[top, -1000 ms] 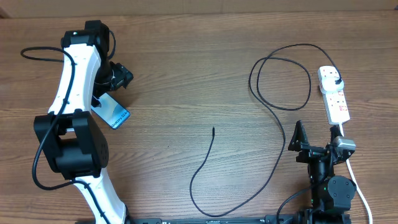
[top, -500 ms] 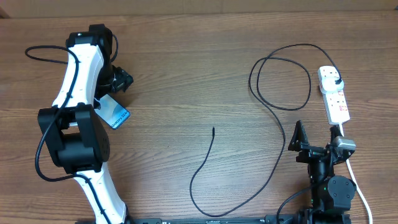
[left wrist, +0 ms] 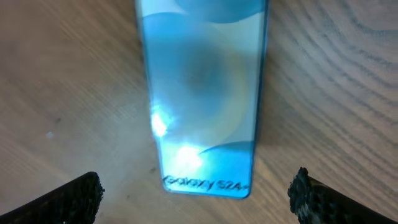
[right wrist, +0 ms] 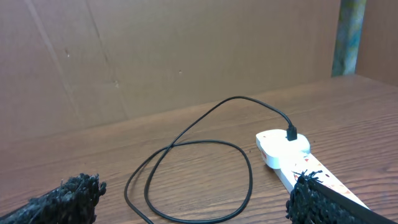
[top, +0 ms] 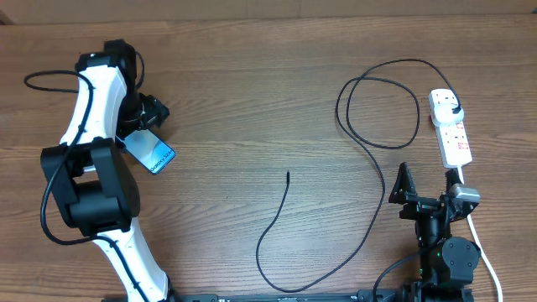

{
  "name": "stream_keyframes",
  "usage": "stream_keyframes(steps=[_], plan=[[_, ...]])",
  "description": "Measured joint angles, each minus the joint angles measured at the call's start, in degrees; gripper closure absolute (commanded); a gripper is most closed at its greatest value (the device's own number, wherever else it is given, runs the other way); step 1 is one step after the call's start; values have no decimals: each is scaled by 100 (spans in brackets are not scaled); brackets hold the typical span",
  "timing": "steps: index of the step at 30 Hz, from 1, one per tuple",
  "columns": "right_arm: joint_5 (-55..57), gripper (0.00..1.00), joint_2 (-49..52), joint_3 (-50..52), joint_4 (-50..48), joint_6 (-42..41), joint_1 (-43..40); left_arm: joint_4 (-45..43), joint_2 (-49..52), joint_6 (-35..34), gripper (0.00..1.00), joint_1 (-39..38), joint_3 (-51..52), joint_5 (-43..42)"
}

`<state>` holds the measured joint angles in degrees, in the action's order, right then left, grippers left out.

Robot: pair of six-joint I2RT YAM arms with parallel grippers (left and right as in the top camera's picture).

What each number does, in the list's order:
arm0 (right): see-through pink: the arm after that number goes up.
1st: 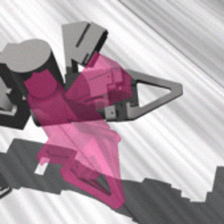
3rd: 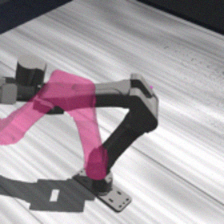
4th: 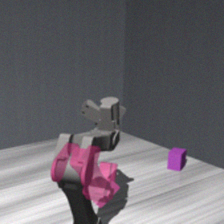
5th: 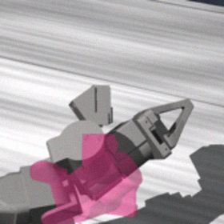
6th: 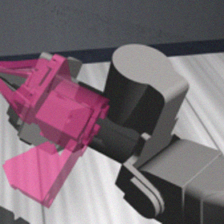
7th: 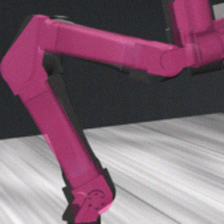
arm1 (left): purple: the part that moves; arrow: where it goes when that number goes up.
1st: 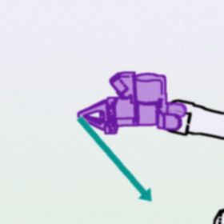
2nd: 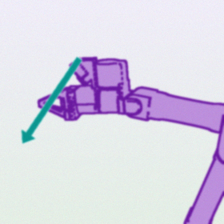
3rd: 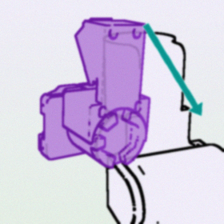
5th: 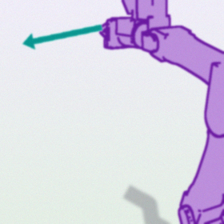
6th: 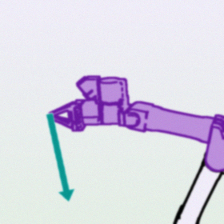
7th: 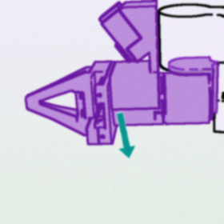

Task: Plug charger to phone and switch on socket
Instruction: 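Lower the left gripper and close it on the phone's sides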

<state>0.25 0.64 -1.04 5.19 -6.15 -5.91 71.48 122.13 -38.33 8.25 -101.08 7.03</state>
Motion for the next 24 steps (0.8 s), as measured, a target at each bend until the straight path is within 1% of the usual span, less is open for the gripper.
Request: stream_keyframes(steps=[3, 7, 13, 24], plan=[[0, 0, 0, 0, -4, 0, 0, -411, 4, 142, 0, 0, 380, -232], [0, 0, 0, 0, -4, 0, 0, -560, 9, 144, 0, 0, 780, -341], [2, 0, 0, 0, -2, 0, 0, -804, 15, 146, 0, 4, 807, -428], [0, 0, 0, 0, -4, 0, 0, -852, 15, 146, 0, 188, 807, -490]])
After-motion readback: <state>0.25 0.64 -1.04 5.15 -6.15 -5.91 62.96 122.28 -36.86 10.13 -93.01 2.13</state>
